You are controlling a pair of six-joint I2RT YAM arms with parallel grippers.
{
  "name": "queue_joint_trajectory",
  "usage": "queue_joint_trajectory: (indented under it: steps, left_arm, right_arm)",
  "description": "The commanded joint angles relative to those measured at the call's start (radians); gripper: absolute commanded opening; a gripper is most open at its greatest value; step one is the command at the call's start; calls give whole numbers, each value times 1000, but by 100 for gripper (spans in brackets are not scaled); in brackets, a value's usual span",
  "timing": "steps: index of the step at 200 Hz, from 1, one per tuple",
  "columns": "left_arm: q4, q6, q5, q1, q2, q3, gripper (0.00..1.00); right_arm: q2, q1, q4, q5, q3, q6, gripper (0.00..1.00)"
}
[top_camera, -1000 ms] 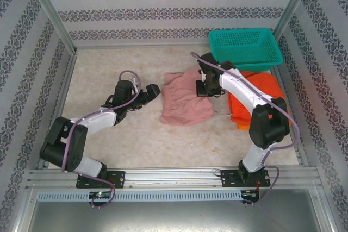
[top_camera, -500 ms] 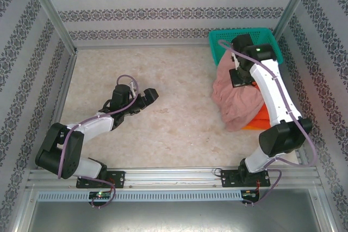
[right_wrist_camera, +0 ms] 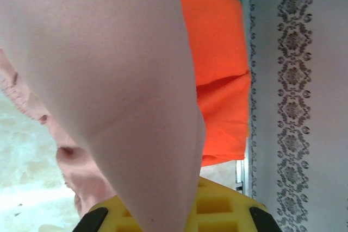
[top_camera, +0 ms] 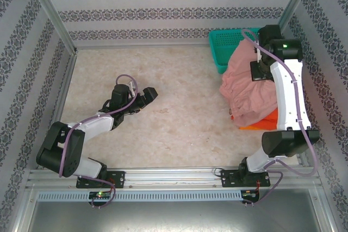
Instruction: Fold and stack the shorts
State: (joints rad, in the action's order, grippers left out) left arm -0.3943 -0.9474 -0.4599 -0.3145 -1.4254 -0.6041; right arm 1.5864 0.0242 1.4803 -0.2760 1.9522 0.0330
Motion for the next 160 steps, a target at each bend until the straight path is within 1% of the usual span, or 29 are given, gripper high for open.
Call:
queue_joint_trajectory:
  steps: [1, 35, 62, 72, 81, 86, 103, 108, 111, 114, 115, 118, 122, 130, 139, 151, 160]
  left_arm:
    - [-44, -10, -13, 12, -10, 9, 100]
    - [-41, -8, -10, 14, -15, 14, 100]
    - [-45, -13, -8, 15, -18, 20, 100]
    - [-47, -15, -8, 15, -20, 23, 100]
    - [-47, -17, -8, 15, -20, 26, 100]
    - [-47, -17, -8, 15, -19, 26, 100]
    - [-42, -17, -6, 15, -12, 30, 100]
    - [-39, -15, -4, 15, -8, 32, 100]
    - [-35, -15, -3, 16, -6, 32, 100]
    - [-31, -14, -2, 16, -2, 33, 100]
    - [-30, -13, -2, 16, -2, 33, 100]
    - [-29, -11, -1, 16, 3, 33, 100]
    - [-22, -9, 2, 16, 9, 35, 100]
    - [-9, -3, 7, 16, 22, 34, 100]
    - [11, 6, 18, 17, 38, 33, 100]
    - [33, 12, 35, 15, 60, 35, 100]
    - [44, 15, 44, 16, 71, 35, 100]
  right_arm:
    - [-2, 53, -65, -88, -51, 42, 0]
    - [17, 148, -158, -105, -138, 41, 0]
    - [44, 239, -233, -101, -212, -24, 0]
    - [62, 273, -255, -95, -235, -51, 9]
    - [82, 300, -265, -103, -247, -76, 23]
    - [94, 313, -269, -114, -249, -89, 29]
    - [129, 356, -243, -138, -226, -140, 32]
    - [133, 365, -233, -135, -208, -156, 35]
    - [133, 368, -227, -133, -199, -168, 42]
    - [131, 371, -222, -126, -190, -180, 47]
    - [131, 371, -221, -123, -189, -182, 50]
    - [127, 371, -220, -109, -181, -191, 58]
    - [117, 373, -221, -79, -175, -204, 63]
    - [88, 370, -233, 24, -169, -239, 67]
    - [38, 359, -281, 178, -192, -291, 71]
    - [-46, 325, -421, 408, -297, -379, 78]
    - [-97, 287, -550, 552, -394, -461, 82]
